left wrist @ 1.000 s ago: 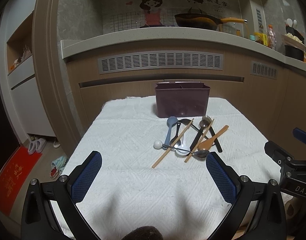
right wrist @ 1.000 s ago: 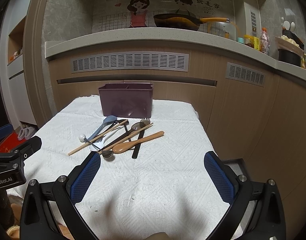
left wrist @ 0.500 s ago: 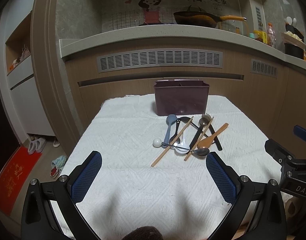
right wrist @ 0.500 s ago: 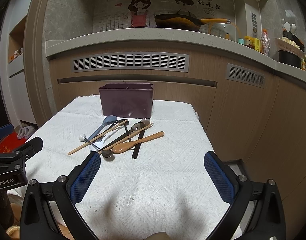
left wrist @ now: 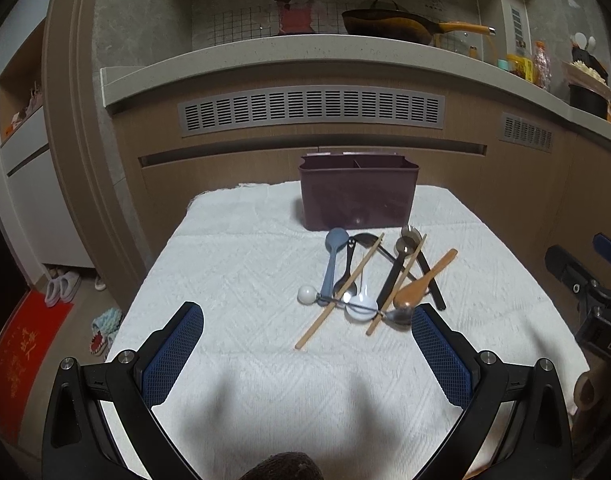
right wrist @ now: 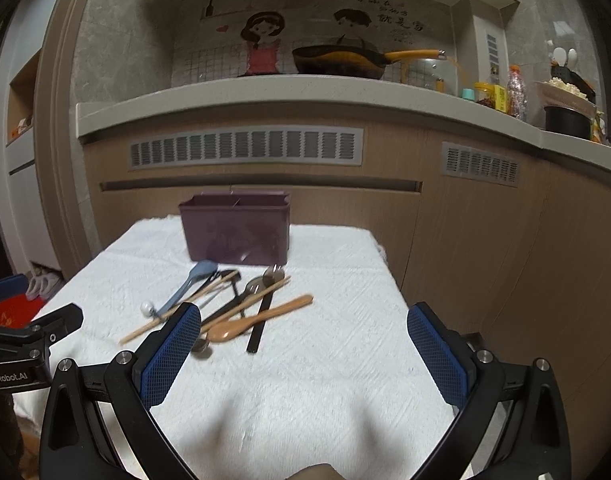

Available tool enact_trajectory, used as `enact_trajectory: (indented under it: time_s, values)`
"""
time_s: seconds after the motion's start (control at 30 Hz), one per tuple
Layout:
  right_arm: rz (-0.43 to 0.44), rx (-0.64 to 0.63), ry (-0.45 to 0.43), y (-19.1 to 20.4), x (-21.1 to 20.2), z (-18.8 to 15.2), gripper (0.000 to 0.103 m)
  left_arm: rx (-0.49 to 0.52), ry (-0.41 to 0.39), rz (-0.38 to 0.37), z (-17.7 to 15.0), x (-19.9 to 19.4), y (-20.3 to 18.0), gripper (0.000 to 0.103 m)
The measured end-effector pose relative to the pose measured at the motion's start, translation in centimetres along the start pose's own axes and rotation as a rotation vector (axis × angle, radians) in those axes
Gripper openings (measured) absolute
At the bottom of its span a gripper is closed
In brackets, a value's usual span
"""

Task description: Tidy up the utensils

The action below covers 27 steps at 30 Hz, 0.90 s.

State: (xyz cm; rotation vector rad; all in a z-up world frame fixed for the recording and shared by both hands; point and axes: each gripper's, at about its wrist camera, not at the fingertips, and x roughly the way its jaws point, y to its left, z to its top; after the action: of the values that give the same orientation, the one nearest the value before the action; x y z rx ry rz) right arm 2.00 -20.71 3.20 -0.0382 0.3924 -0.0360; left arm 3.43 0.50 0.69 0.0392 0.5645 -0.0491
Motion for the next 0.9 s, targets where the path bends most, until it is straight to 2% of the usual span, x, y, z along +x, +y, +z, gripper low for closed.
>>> enact_trajectory:
  time_s: [0.07, 0.2, 0.5, 0.57, 0.73, 0.9]
  values:
    - [0.002, 0.010, -0.010, -0.3, 0.6, 0.6, 0.102, 0.002, -0.005, -0.003, 0.7, 0.6, 0.1, 0.103]
    - [0.002, -0.032, 0.027, -0.1, 2.9, 1.8, 0.102, 0.022, -0.002, -0.016, 2.2, 2.6, 0.2, 0.103]
    - [0.001, -0.127, 0.095, 0.8, 8.2, 2.8, 0.102, 0.046, 0.069, -0.111, 5.0, 9.4, 0.3, 0.103]
    - [-0.001, -0.132, 0.101, 0.9, 9.3, 3.0, 0.102, 0.074, 0.103, -0.134, 5.6, 11.7, 0.0, 0.103]
    - [0.016, -0.133, 0.145, 0.7, 12.3, 3.4, 0.102, 0.134, 0.185, -0.129, 6.5, 17.0, -0.7, 0.103]
    - [0.077, -0.120, 0.241, 0.4, 16.0, 3.6, 0.102, 0.138, 0.257, -0.130, 7.2, 21.9, -0.8, 0.103]
